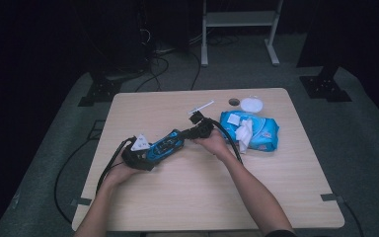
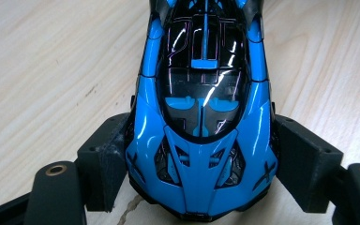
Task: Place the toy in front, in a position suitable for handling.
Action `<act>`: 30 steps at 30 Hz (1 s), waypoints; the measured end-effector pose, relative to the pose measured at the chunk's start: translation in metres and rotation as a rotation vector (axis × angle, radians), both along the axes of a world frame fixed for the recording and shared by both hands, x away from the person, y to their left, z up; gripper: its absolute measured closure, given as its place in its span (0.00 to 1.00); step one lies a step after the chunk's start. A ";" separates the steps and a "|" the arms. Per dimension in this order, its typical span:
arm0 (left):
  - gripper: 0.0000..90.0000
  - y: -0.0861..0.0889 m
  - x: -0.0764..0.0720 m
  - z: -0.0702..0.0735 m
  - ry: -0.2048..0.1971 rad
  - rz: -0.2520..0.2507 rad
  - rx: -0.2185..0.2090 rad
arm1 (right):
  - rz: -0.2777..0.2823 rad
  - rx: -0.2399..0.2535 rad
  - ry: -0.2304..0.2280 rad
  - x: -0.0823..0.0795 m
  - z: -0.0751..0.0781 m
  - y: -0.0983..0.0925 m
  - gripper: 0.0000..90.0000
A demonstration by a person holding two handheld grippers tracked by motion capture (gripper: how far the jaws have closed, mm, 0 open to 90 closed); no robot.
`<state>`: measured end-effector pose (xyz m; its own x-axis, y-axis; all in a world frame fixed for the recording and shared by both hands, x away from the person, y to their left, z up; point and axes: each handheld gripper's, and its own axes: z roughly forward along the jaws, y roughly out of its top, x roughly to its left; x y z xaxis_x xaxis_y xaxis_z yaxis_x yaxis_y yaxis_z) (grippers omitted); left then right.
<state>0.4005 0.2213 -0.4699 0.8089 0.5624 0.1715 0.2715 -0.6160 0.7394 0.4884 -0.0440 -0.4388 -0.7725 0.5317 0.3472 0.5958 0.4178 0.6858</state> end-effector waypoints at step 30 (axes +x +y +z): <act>0.29 -0.105 -0.061 0.042 -0.097 -0.265 0.044 | -0.115 0.052 -0.005 -0.107 0.043 -0.125 0.81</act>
<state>0.3397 0.1164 -0.4280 0.9053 0.3241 0.2746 0.0266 -0.6885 0.7248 0.3814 -0.1689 -0.3958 -0.7093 0.5981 0.3730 0.6341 0.3105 0.7081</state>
